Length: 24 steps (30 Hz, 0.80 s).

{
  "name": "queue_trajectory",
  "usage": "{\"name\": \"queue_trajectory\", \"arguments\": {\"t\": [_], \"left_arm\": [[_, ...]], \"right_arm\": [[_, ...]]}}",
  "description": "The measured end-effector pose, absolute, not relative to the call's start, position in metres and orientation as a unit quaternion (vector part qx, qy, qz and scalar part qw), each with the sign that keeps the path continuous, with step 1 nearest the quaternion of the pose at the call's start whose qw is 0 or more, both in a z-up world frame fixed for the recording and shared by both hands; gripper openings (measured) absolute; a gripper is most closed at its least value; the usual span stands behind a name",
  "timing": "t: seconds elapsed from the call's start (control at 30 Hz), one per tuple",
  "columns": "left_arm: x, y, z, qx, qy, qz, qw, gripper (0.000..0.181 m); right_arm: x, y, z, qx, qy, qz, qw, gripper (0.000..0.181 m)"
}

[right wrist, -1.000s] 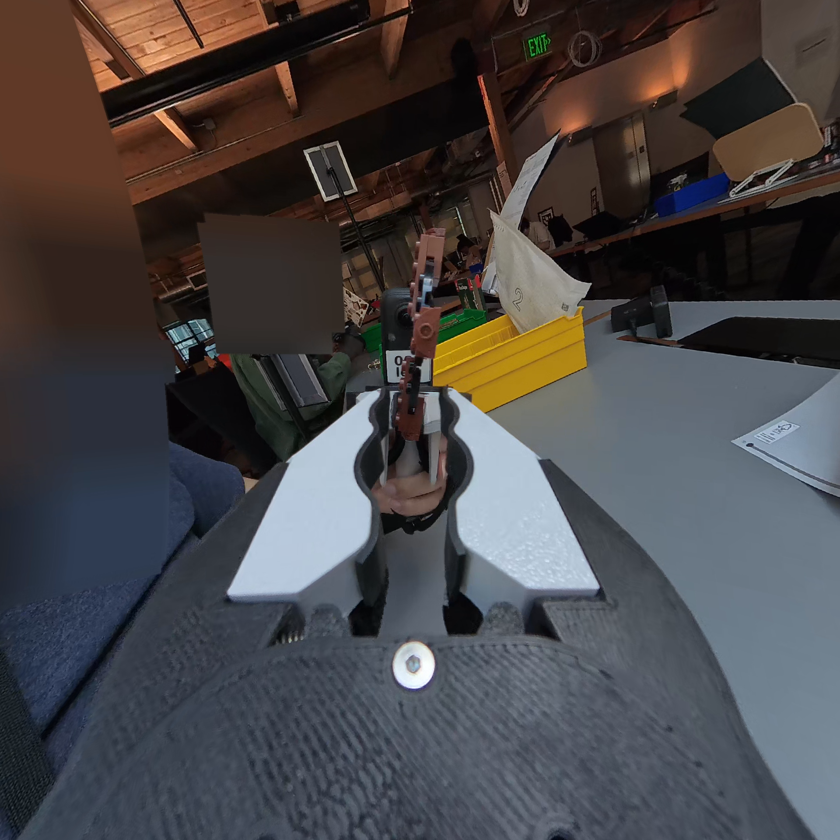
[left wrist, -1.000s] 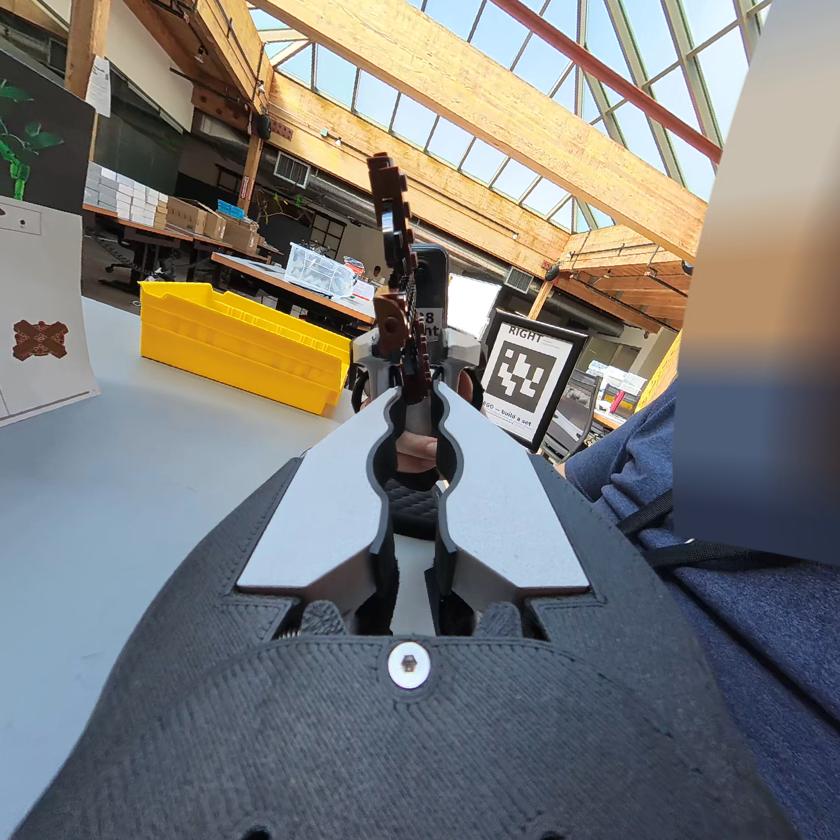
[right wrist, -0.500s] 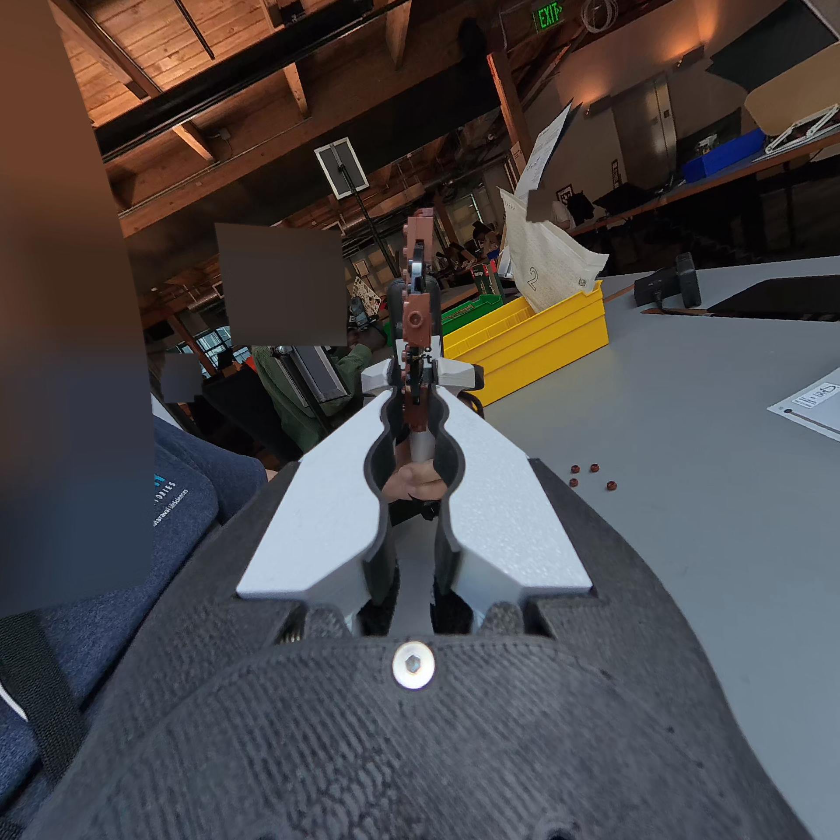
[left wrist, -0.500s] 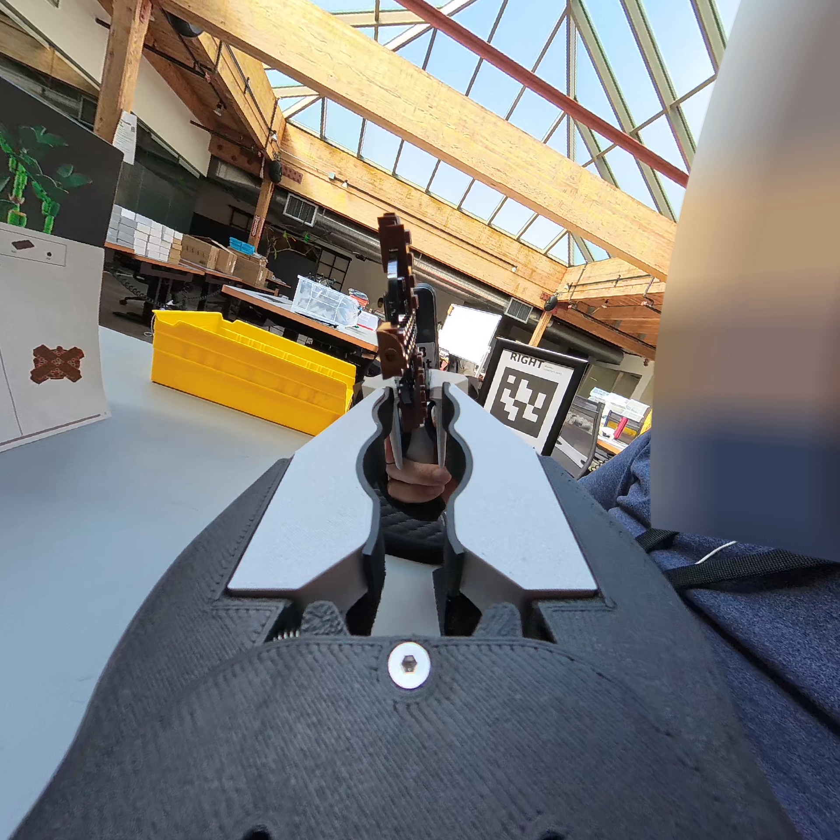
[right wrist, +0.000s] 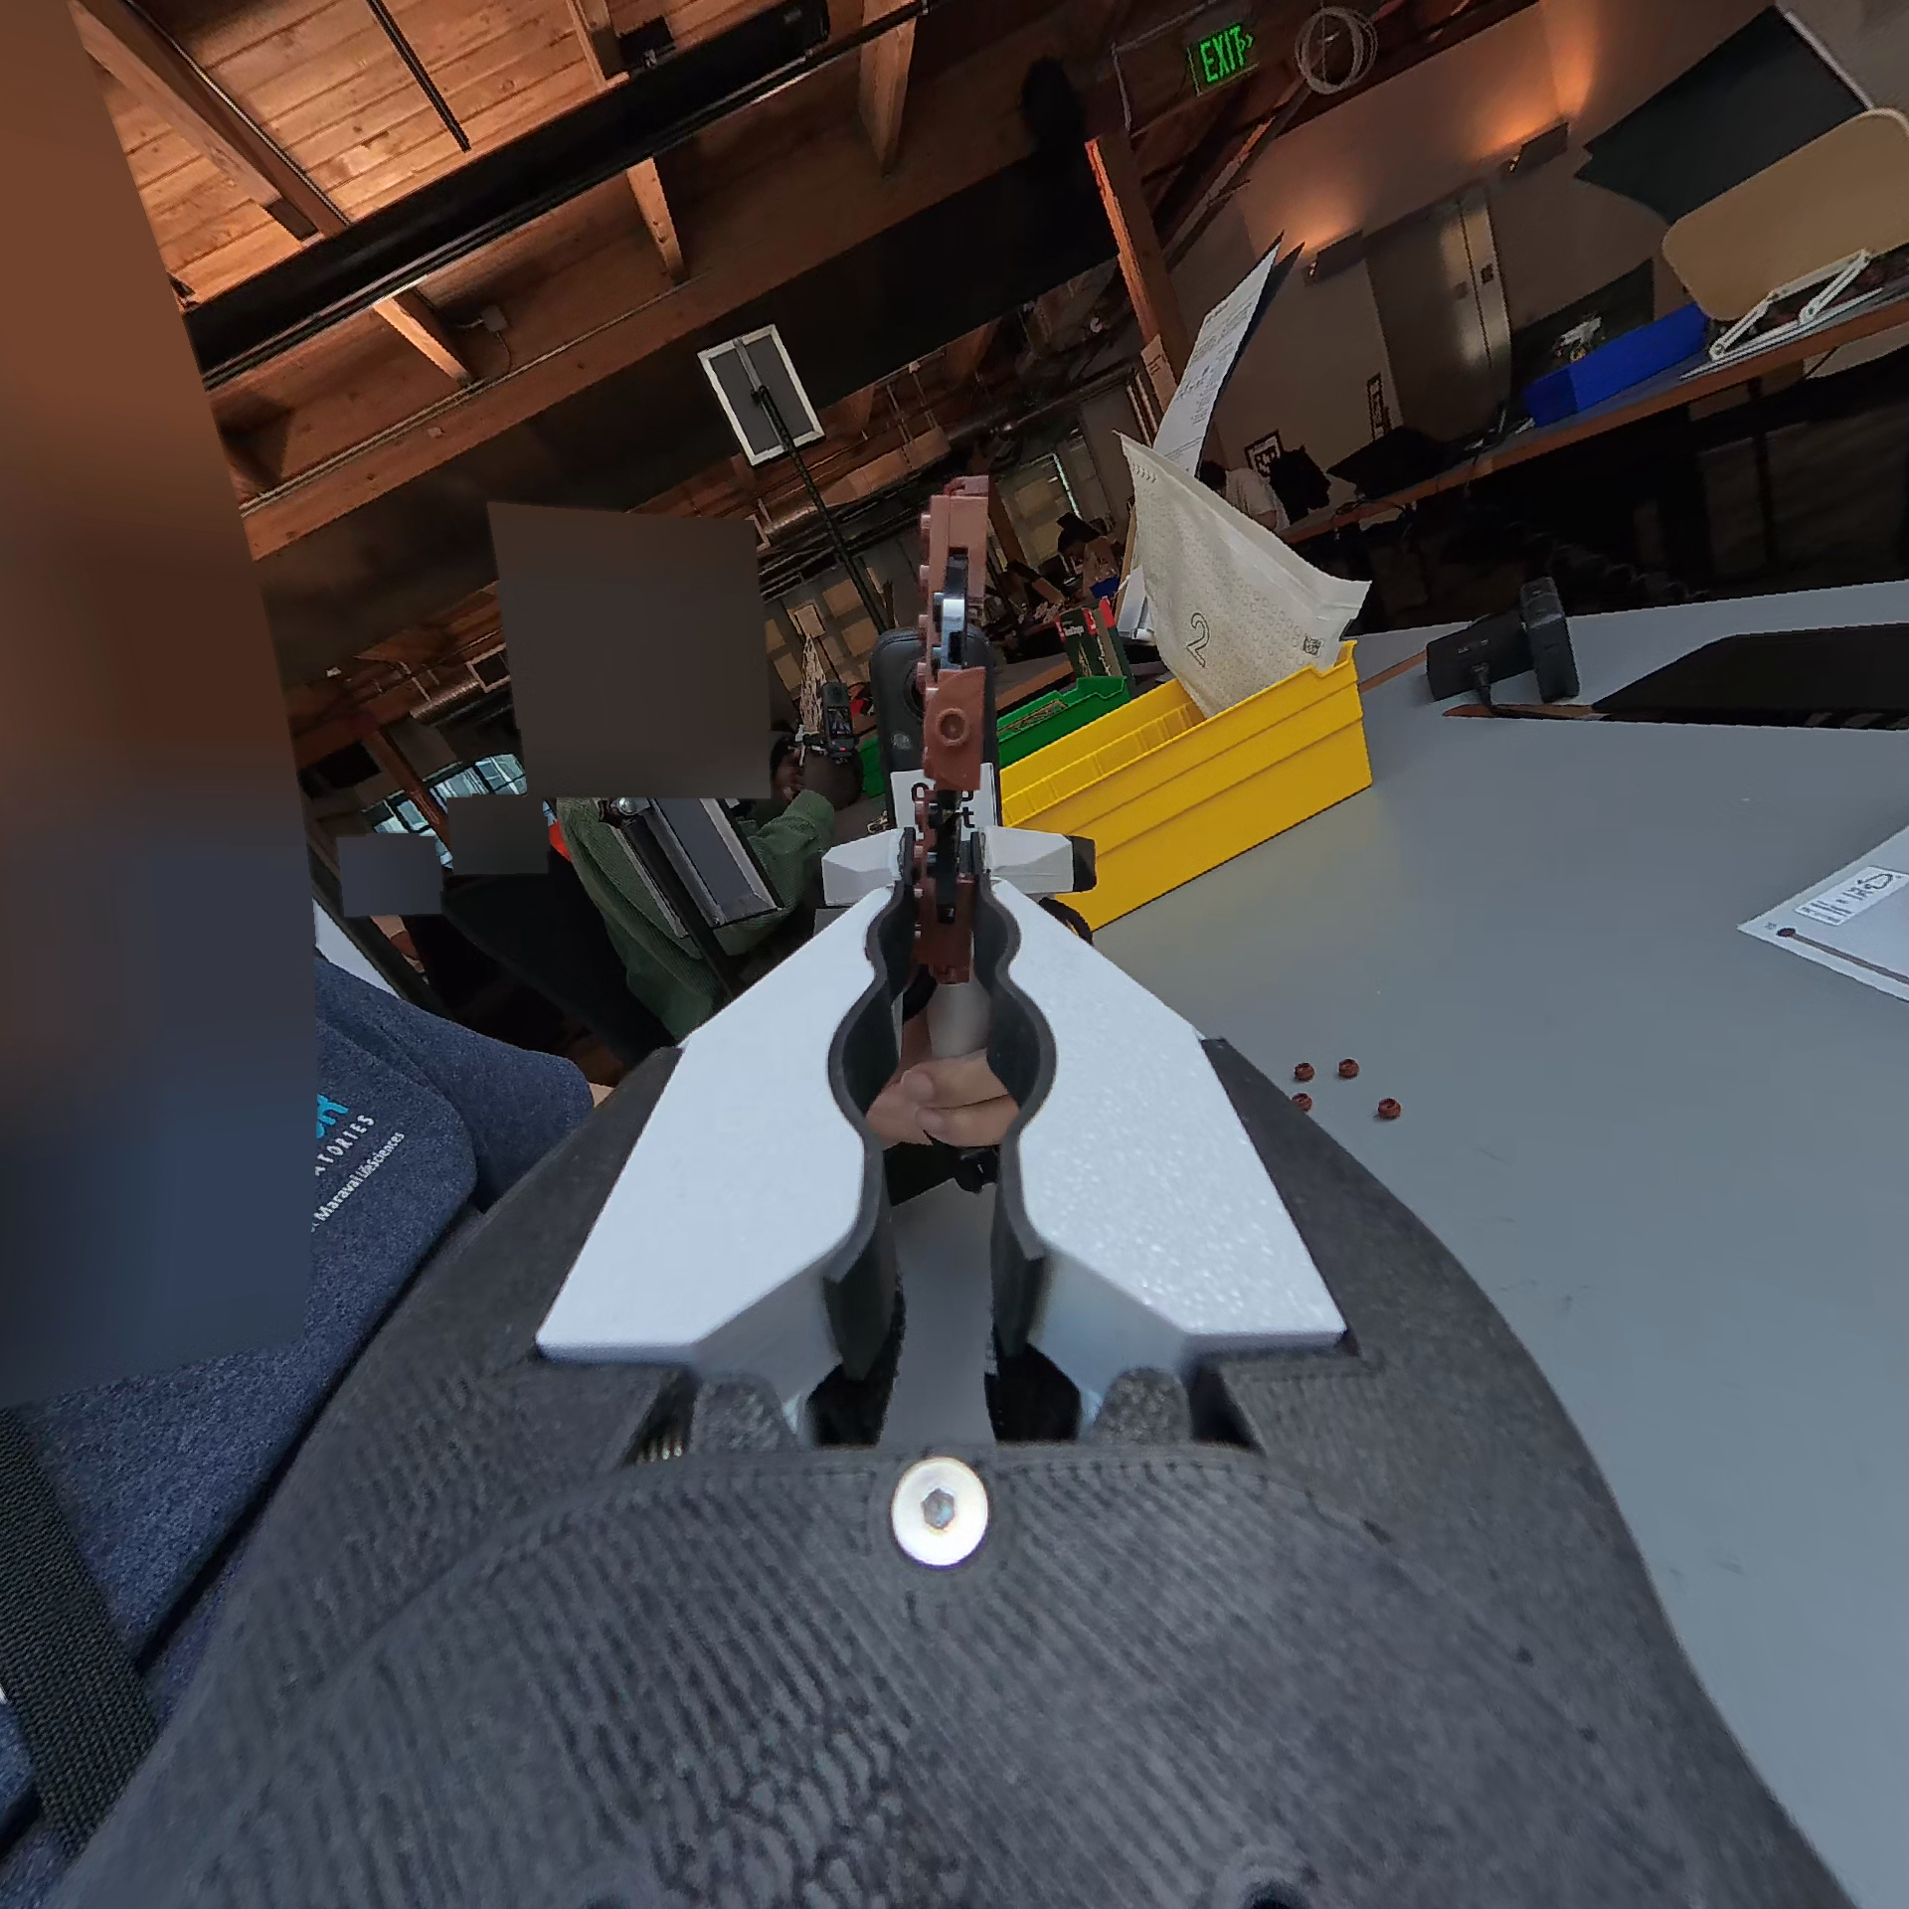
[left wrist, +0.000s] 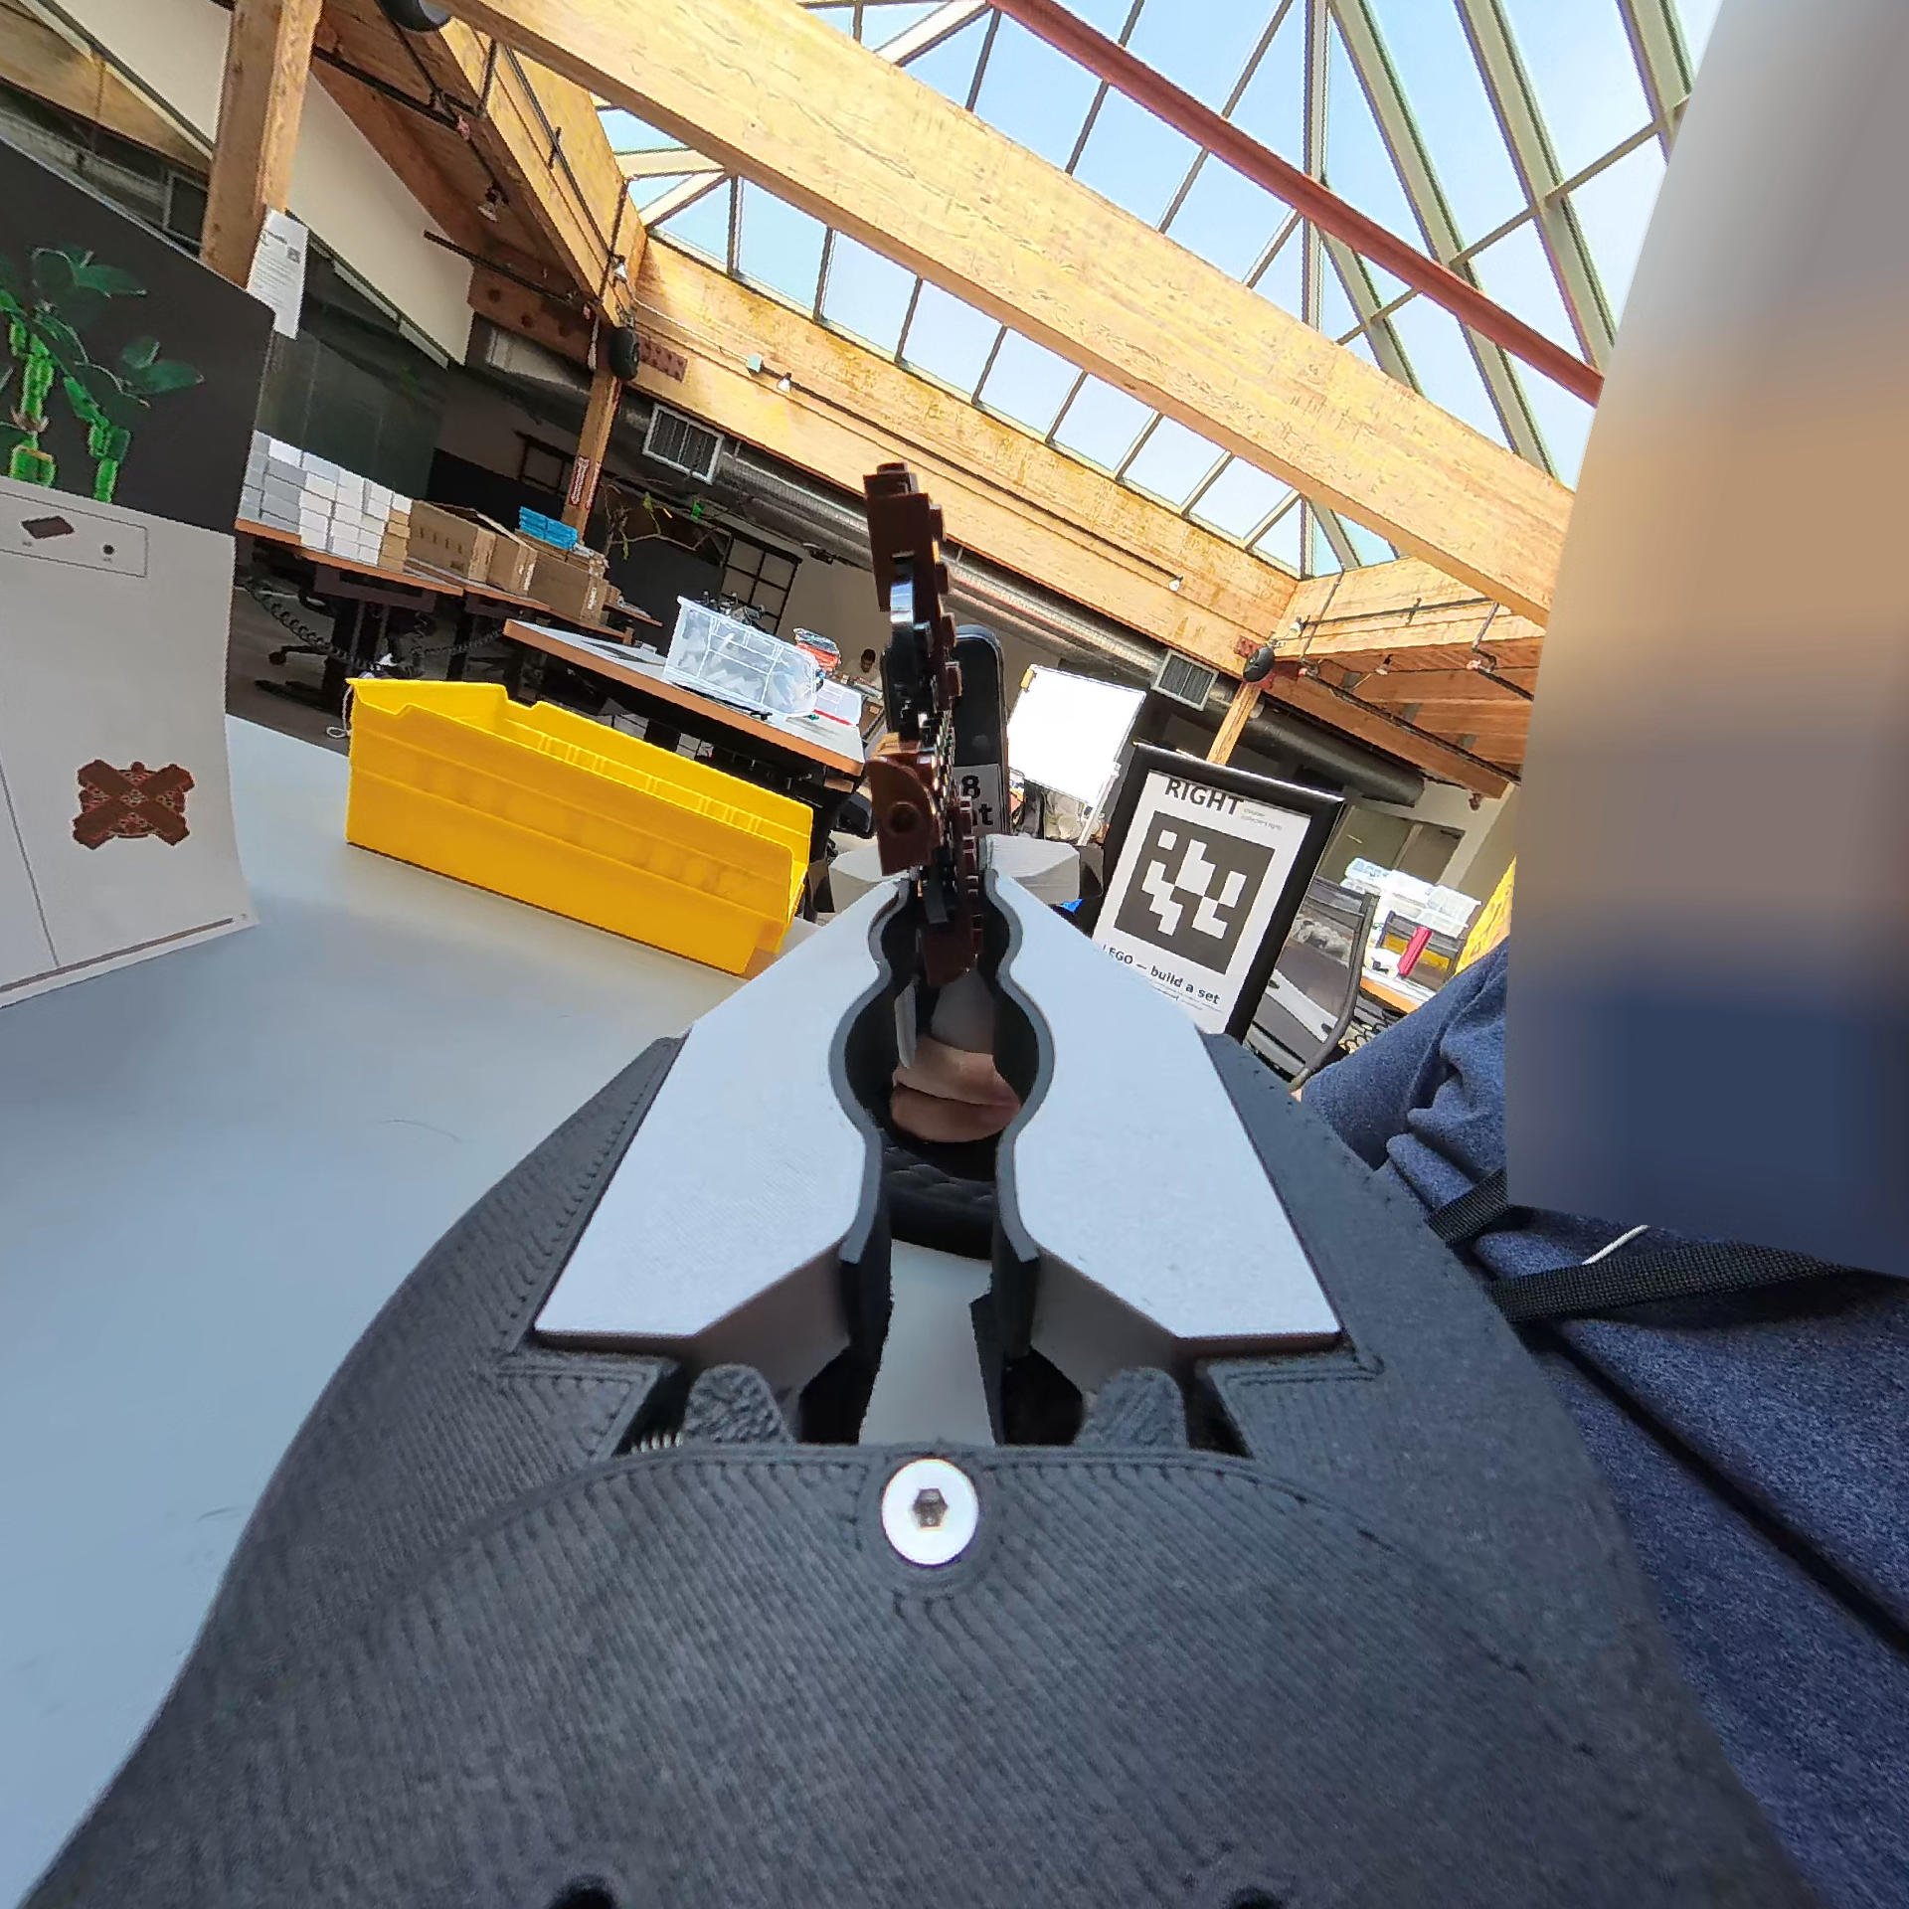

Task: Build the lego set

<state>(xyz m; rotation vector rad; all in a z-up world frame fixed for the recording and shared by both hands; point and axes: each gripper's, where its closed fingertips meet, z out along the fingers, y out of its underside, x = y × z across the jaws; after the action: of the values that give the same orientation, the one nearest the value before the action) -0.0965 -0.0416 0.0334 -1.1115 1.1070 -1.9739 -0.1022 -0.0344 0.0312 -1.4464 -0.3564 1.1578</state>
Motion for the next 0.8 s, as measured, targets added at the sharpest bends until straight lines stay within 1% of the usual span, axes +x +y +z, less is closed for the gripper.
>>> {"name": "queue_trajectory", "arguments": {"t": [0.17,0.4,0.43,0.47,0.5,0.63,0.73,0.8], "left_arm": [[-0.097,-0.043,0.033,-0.419,0.417,-0.751,0.294,0.012],[-0.097,-0.044,0.032,-0.420,0.434,-0.736,0.306,0.009],[-0.097,-0.044,0.031,-0.423,0.436,-0.732,0.308,0.009],[-0.096,-0.043,0.030,-0.426,0.437,-0.728,0.312,0.009],[-0.097,-0.043,0.030,-0.426,0.437,-0.728,0.313,0.009],[-0.098,-0.044,0.031,-0.423,0.435,-0.734,0.305,0.009],[-0.097,-0.045,0.030,-0.425,0.437,-0.732,0.303,0.009],[-0.096,-0.044,0.029,-0.427,0.436,-0.731,0.305,0.009]], "right_arm": [[-0.101,-0.034,0.033,-0.618,-0.149,0.499,0.588,0.010],[-0.103,-0.036,0.034,-0.619,-0.173,0.479,0.598,0.010],[-0.102,-0.035,0.035,-0.620,-0.175,0.470,0.603,0.015],[-0.099,-0.034,0.037,-0.620,-0.170,0.466,0.608,0.026],[-0.097,-0.033,0.039,-0.617,-0.166,0.466,0.612,0.029],[-0.095,-0.034,0.044,-0.613,-0.169,0.475,0.609,0.024],[-0.096,-0.033,0.043,-0.617,-0.174,0.473,0.605,0.014],[-0.097,-0.033,0.041,-0.620,-0.176,0.473,0.601,0.012]]}}
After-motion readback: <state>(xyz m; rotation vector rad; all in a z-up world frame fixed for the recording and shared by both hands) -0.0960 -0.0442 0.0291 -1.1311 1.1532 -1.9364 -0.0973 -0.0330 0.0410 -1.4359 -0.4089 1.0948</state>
